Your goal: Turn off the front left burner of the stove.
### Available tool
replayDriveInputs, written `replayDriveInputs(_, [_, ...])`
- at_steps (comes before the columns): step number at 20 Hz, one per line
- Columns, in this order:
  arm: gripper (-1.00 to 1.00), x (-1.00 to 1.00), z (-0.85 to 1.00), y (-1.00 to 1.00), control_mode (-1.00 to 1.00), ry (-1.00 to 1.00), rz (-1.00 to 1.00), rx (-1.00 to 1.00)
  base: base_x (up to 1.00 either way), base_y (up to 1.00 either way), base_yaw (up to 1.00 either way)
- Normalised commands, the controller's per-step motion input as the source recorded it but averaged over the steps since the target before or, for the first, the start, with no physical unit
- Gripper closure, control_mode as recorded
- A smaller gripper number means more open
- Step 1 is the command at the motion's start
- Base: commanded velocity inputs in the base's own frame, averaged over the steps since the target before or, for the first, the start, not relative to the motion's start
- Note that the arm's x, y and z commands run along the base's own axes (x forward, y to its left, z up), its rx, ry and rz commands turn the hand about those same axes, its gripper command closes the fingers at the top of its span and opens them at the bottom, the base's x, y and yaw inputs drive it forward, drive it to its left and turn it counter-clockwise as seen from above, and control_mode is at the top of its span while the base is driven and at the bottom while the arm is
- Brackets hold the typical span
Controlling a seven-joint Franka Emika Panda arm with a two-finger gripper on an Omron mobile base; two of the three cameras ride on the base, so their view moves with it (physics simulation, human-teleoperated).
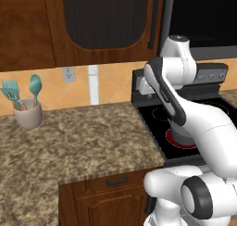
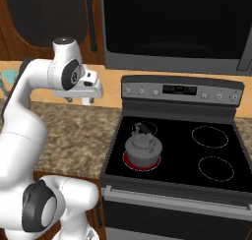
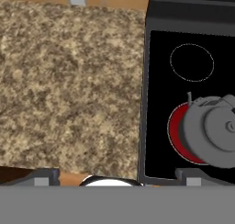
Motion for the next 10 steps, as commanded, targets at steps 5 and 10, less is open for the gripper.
replayDriveInputs(5, [-1.00,0.28,-0.23,-0.04,-1.00,-0.11,0.00,0.00,0.00,0.00,0.00])
replayDriveInputs(10, [-1.00,0.34,-0.31,-0.12,-1.00,-0.25,0.00,0.00,0.00,0.00,0.00])
